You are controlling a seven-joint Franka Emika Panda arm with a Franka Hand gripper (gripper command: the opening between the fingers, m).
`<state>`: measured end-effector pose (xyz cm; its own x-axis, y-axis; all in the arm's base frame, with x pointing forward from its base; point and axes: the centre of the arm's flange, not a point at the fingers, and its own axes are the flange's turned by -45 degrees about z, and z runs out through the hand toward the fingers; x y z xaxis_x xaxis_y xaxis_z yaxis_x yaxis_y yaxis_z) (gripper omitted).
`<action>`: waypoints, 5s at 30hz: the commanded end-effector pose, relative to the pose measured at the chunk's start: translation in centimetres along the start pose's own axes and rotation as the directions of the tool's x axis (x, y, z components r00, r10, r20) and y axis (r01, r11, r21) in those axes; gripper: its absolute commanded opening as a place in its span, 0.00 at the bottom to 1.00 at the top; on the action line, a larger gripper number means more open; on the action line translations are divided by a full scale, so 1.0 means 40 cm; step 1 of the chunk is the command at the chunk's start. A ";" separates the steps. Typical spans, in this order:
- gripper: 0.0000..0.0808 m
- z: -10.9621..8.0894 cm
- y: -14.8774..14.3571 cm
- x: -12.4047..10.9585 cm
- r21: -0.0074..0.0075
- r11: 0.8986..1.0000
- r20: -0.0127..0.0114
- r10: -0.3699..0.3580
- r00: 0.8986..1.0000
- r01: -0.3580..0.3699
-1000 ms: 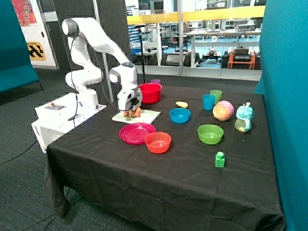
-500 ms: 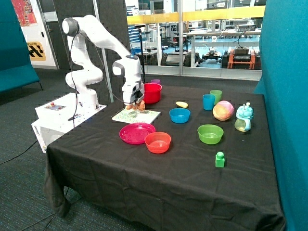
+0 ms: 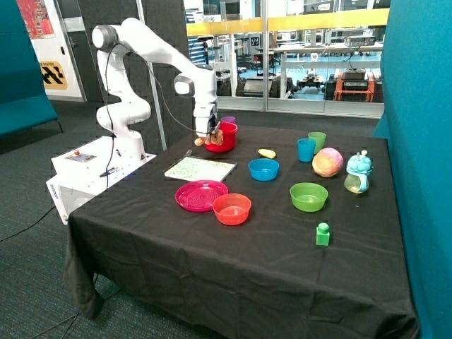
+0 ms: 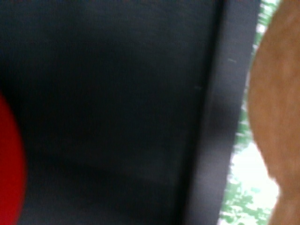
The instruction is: Hide the teddy bear in the red bowl
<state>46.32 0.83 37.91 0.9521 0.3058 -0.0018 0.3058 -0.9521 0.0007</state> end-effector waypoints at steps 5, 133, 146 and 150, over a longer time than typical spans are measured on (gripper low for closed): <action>0.00 -0.070 -0.217 0.039 0.000 0.975 -0.002 -0.224 0.975 0.224; 0.54 -0.098 -0.226 0.101 0.001 0.997 -0.002 0.080 0.997 -0.080; 0.62 -0.052 -0.066 0.078 0.001 0.895 -0.001 0.446 0.895 -0.446; 0.65 -0.048 -0.022 0.074 0.001 0.854 -0.001 0.521 0.854 -0.521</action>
<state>47.81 6.75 40.59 1.0000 -0.0081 -0.0018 -0.0081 -1.0000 0.0000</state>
